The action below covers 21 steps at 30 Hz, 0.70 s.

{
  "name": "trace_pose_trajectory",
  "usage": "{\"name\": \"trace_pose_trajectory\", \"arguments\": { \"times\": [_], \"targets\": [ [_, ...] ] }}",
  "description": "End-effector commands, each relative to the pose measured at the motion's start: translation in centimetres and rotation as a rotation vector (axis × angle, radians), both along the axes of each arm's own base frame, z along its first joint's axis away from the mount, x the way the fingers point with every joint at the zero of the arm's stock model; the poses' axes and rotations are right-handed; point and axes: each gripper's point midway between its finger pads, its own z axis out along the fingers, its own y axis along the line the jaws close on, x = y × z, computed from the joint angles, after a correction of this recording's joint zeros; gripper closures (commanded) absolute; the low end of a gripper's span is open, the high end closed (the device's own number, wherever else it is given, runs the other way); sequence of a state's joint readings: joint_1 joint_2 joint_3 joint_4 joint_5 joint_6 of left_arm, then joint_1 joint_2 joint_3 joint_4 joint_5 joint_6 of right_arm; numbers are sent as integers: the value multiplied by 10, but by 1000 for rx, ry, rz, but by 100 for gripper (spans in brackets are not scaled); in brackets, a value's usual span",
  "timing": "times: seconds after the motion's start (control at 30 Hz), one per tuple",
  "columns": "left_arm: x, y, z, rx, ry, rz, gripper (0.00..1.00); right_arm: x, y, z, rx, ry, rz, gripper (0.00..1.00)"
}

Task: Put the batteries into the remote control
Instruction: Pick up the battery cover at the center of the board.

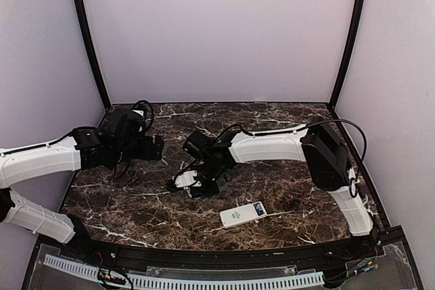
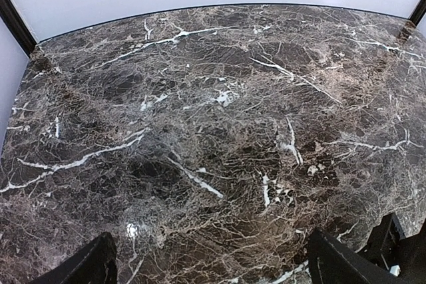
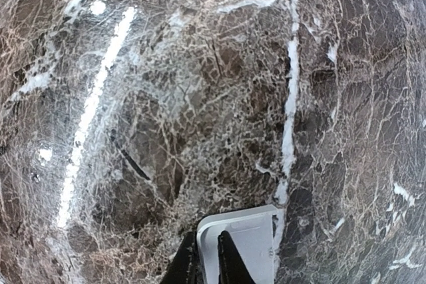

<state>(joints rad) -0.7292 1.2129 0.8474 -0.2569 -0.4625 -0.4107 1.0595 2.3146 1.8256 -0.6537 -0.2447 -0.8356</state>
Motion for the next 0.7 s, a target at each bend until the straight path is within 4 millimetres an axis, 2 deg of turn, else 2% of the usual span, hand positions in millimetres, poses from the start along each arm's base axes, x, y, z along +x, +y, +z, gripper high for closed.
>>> {"name": "trace_pose_trajectory", "arguments": {
  "times": [0.0, 0.27, 0.33, 0.37, 0.57, 0.67],
  "targets": [
    [-3, 5, 0, 31, 7, -8, 1, 2, -17, -16, -65, -21, 2, 90],
    [-2, 4, 4, 45, -2, -21, 1, 2, -27, -33, -139, -13, -3, 92],
    [-2, 4, 4, 47, -3, -25, 1, 0, -29, -33, -152, -10, -4, 96],
    [-2, 4, 5, 46, -5, -28, 1, -1, -30, -31, -156, -7, -6, 100],
    [-5, -3, 17, 29, -55, -98, 1, -24, -19, 11, -78, 116, -34, 100],
    [-7, -7, 28, 1, -102, -135, 1, -31, -23, 20, -70, 154, -52, 100]
  ]
}}
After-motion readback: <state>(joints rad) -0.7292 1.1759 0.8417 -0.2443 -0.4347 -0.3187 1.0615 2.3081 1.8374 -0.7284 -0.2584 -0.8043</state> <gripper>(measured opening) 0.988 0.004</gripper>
